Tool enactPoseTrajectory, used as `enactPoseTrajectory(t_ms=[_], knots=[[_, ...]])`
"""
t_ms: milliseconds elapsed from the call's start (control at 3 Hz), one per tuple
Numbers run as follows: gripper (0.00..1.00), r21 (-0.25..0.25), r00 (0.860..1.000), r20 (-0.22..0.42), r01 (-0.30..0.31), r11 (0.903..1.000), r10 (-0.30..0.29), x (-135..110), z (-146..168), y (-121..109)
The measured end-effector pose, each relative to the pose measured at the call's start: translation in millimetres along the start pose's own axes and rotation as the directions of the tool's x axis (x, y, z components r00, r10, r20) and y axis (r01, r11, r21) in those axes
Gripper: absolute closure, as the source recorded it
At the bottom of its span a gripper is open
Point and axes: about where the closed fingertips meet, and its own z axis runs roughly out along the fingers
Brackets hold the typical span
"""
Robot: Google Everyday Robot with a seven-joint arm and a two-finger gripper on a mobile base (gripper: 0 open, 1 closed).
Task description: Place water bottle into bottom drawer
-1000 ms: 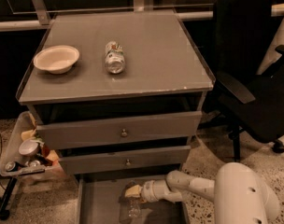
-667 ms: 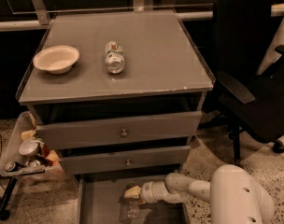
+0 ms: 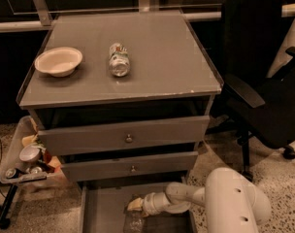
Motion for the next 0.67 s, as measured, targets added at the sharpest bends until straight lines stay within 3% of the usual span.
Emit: enactPoseTrajectory(t_ms=[333,667], knots=[[1.00,0.037,1.000,0.003,-0.011,0.9993,0.011,-1.9,8.4,-11.6],[0.81,0.038,1.000,0.002,-0.011,0.9992,0.011,-1.8,8.7,-11.7]])
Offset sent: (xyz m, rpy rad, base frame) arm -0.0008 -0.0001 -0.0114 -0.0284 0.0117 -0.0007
